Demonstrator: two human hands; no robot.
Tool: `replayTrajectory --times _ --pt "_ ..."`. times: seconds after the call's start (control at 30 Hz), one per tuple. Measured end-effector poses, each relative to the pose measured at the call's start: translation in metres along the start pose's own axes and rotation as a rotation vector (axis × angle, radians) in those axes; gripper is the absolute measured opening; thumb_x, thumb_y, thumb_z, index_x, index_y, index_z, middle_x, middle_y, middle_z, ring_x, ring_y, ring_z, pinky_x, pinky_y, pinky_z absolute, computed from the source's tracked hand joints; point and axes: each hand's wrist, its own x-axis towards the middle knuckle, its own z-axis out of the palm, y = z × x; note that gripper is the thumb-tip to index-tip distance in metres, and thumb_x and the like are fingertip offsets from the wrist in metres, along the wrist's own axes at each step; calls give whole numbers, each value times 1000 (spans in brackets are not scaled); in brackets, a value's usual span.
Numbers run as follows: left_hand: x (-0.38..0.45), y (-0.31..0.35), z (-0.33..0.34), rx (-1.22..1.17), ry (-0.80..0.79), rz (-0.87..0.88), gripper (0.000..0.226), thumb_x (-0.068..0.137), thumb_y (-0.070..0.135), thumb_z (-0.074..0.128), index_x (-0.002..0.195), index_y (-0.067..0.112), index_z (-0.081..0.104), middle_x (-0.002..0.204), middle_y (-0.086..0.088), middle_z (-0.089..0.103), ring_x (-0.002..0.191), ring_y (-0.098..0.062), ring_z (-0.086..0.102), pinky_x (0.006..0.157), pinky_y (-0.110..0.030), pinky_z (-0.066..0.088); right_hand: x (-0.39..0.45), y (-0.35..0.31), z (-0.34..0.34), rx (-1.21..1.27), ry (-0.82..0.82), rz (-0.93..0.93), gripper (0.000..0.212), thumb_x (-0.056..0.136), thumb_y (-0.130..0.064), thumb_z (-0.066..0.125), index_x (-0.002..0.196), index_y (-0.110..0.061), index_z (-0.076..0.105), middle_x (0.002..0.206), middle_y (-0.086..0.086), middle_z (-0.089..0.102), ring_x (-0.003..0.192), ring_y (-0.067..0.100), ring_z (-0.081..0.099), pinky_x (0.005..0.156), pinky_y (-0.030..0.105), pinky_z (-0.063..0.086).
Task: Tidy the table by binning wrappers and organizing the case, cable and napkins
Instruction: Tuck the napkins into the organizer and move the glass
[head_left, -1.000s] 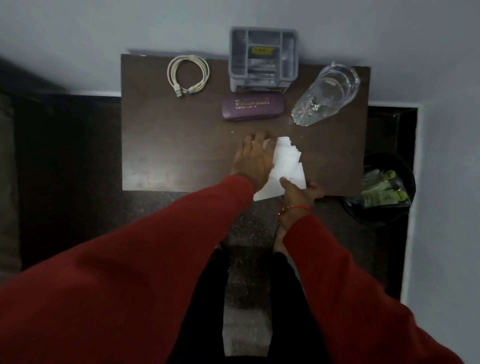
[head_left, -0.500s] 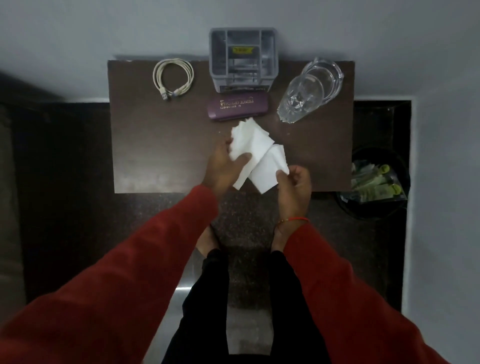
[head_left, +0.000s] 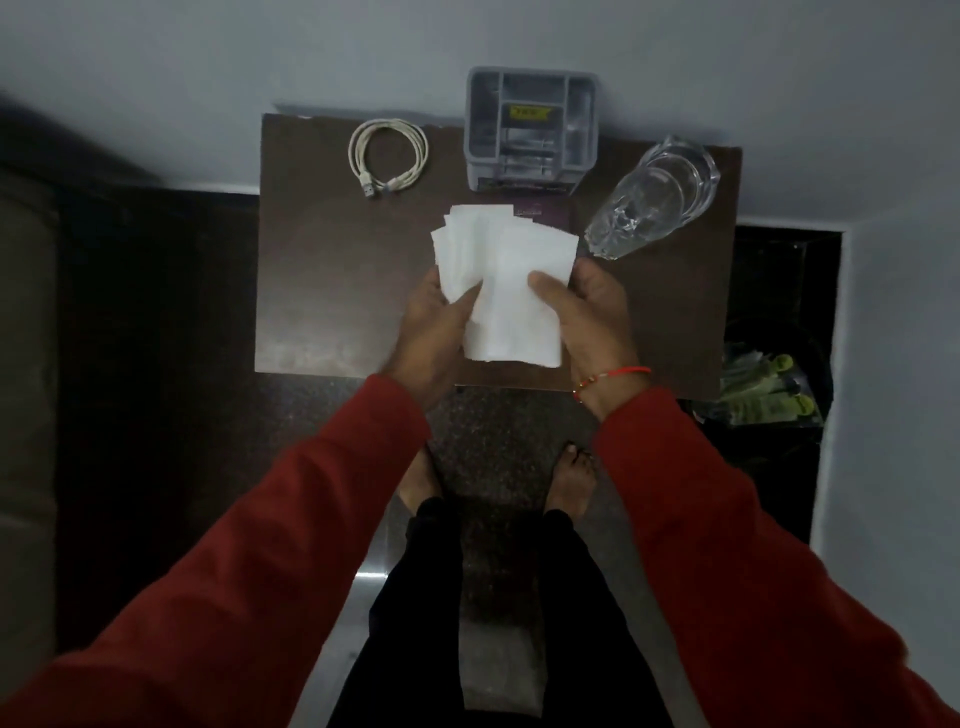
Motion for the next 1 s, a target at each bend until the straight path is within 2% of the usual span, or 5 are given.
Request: replayTrajectory --times 0.2,0.3,0.5,0.67,1.0 --pt "-15 13 8 -199 -85 -161 43 106 33 47 141 10 55 130 -14 69 113 -26 71 92 -45 60 -2 7 12 -146 110 -104 30 80 -3 77 101 -19 62 95 -2 71 88 15 71 78 31 60" --pt "-13 7 3 -139 -60 -68 41 106 22 50 145 8 49 134 -16 66 115 -29 70 91 -46 60 -3 6 13 -122 134 -146 38 77 2 77 102 -21 59 94 -8 70 84 5 69 73 19 57" --pt "-9 13 -7 -211 -11 -1 42 102 16 59 142 5 52 133 -16 67 117 -33 69 93 -51 59 0 4 13 38 106 -52 18 83 -2 75 97 -13 72 92 3 75 87 19 73 78 38 61" --pt "-8 18 -13 -275 48 -46 39 102 19 60 139 10 56 131 -11 70 116 -29 69 93 -50 59 3 -9 10 283 111 -9 24 85 -1 71 108 -10 69 102 4 75 98 21 72 89 42 60" --pt "-7 17 -13 -147 96 -77 31 98 23 66 128 14 63 117 -7 76 103 -23 74 82 -43 63 43 -88 -16 -84 63 -174 35 84 2 73 116 0 63 105 7 72 90 18 73 80 36 63"
